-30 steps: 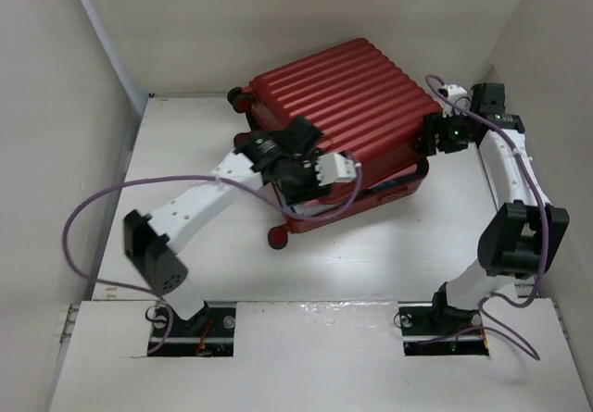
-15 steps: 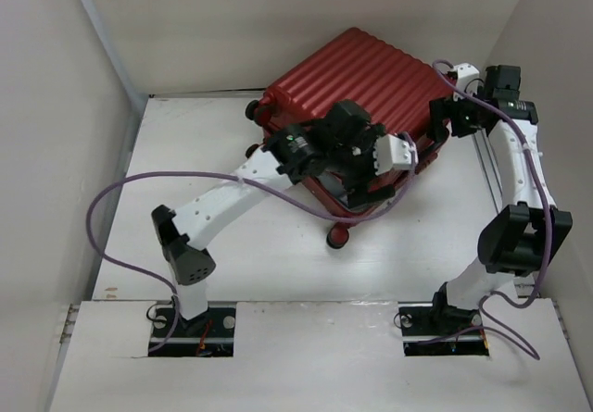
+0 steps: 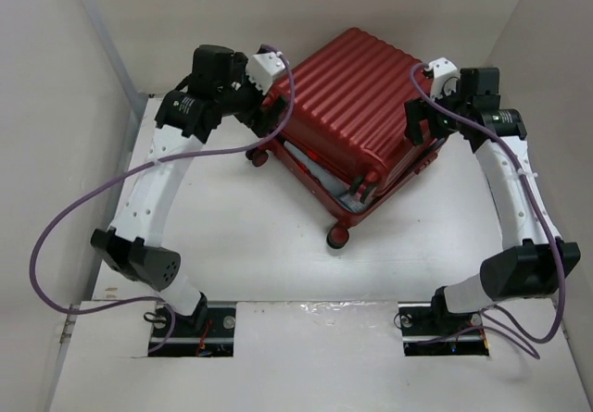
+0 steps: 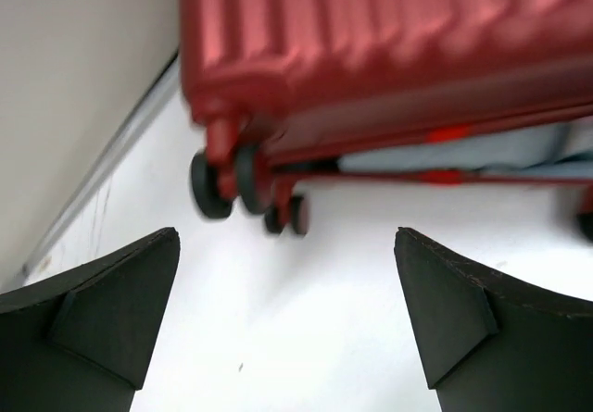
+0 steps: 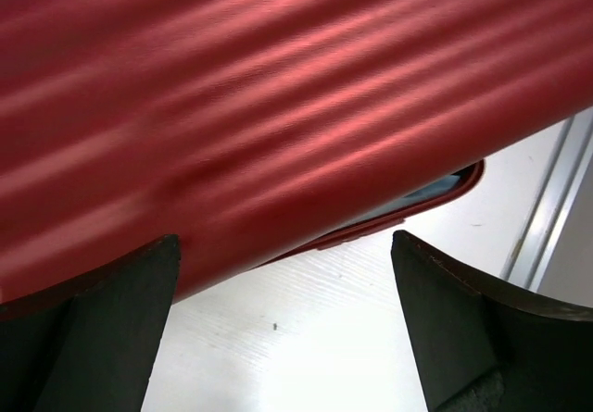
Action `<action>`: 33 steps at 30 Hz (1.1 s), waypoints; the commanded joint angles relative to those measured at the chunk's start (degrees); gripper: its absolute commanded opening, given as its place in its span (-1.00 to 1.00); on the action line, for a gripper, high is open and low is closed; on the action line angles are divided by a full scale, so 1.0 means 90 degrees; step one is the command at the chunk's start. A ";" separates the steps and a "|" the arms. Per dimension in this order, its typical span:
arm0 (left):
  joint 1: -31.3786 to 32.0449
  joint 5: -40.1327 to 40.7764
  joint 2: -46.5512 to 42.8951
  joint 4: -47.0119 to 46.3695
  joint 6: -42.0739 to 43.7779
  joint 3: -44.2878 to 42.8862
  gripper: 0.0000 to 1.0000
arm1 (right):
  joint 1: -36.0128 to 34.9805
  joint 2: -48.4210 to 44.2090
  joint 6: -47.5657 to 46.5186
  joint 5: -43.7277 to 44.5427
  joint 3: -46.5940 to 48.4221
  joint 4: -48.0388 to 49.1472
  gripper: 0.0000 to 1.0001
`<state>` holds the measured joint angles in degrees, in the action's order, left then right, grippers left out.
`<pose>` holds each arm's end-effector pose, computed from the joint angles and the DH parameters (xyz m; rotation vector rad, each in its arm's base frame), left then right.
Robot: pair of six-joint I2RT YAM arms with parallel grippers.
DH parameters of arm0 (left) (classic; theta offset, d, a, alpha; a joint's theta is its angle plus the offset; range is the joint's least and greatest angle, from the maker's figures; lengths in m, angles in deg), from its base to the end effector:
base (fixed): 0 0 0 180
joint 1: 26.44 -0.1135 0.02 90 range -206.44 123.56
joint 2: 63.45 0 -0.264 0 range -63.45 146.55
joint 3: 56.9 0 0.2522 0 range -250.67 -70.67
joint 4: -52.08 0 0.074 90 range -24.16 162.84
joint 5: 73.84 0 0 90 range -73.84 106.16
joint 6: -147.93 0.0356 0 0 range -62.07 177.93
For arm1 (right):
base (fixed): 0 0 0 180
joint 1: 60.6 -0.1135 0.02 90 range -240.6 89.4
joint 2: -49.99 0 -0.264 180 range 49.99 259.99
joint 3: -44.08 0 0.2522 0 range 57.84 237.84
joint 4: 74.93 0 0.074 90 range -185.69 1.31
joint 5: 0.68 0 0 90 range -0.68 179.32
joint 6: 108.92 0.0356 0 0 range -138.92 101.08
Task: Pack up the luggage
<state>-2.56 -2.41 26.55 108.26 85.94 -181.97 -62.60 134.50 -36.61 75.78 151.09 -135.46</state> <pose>0.2944 -0.1427 0.4836 1.0316 1.6291 -0.2657 0.3128 0.0193 0.4059 -0.5042 2.1572 0.1130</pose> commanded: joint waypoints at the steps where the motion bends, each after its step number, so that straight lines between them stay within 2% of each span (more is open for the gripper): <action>1: -0.0396 0.0636 0.0449 -0.0200 0.0599 0.0404 1.00 | -0.0236 -0.0279 0.0286 0.0362 -0.0137 0.0176 1.00; 7: -0.0963 0.0744 0.1669 -0.0521 0.0540 -0.0200 1.00 | -0.0461 -0.0502 0.0432 0.0362 -0.0712 0.0294 1.00; 13: -0.1052 0.0843 0.2217 -0.0913 0.0472 -0.0192 1.00 | -0.0812 -0.0894 0.0608 0.0615 -0.1142 0.0216 1.00; 18: -0.1052 0.0257 0.1925 -0.1371 0.0413 0.0325 0.94 | -0.1174 -0.1284 0.0949 0.1250 -0.1279 -0.0087 1.00; 21: -0.1052 -0.0182 0.1622 -0.1451 0.0413 0.0531 0.94 | -0.1174 -0.1450 0.1106 0.1251 -0.1348 -0.0185 1.00; 24: -0.1052 -0.0251 0.1563 -0.1519 0.0549 0.0629 0.91 | -0.1320 -0.1606 0.1272 0.1192 -0.1406 -0.0253 1.00; 27: -0.0993 0.0002 0.1951 -0.1315 0.0550 0.0300 0.24 | -0.1457 -0.1665 0.1389 0.1319 -0.1406 -0.0321 1.00; 29: -0.0993 0.0003 0.2235 -0.0682 0.0550 -0.0053 -0.15 | -0.1536 -0.1665 0.1478 0.1396 -0.1406 -0.0457 1.00; 30: -0.0993 -0.0114 0.2343 -0.0505 0.0618 -0.0190 -0.70 | -0.1632 -0.1723 0.1584 0.1532 -0.1406 -0.0516 1.00; 31: -0.0993 -0.0182 0.2412 -0.0388 0.0560 -0.0278 -1.00 | -0.1749 -0.1724 0.1653 0.1640 -0.1406 -0.0585 1.00; 33: -0.0993 -0.0309 0.2335 -0.0328 0.0560 -0.0163 -1.00 | -0.1877 -0.1899 0.1906 0.1981 -0.1348 -0.0838 1.00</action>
<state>-11.28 -2.87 47.34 103.41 90.49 -181.78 -77.86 120.12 -23.34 88.72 138.44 -139.89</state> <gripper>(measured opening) 0.468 0.995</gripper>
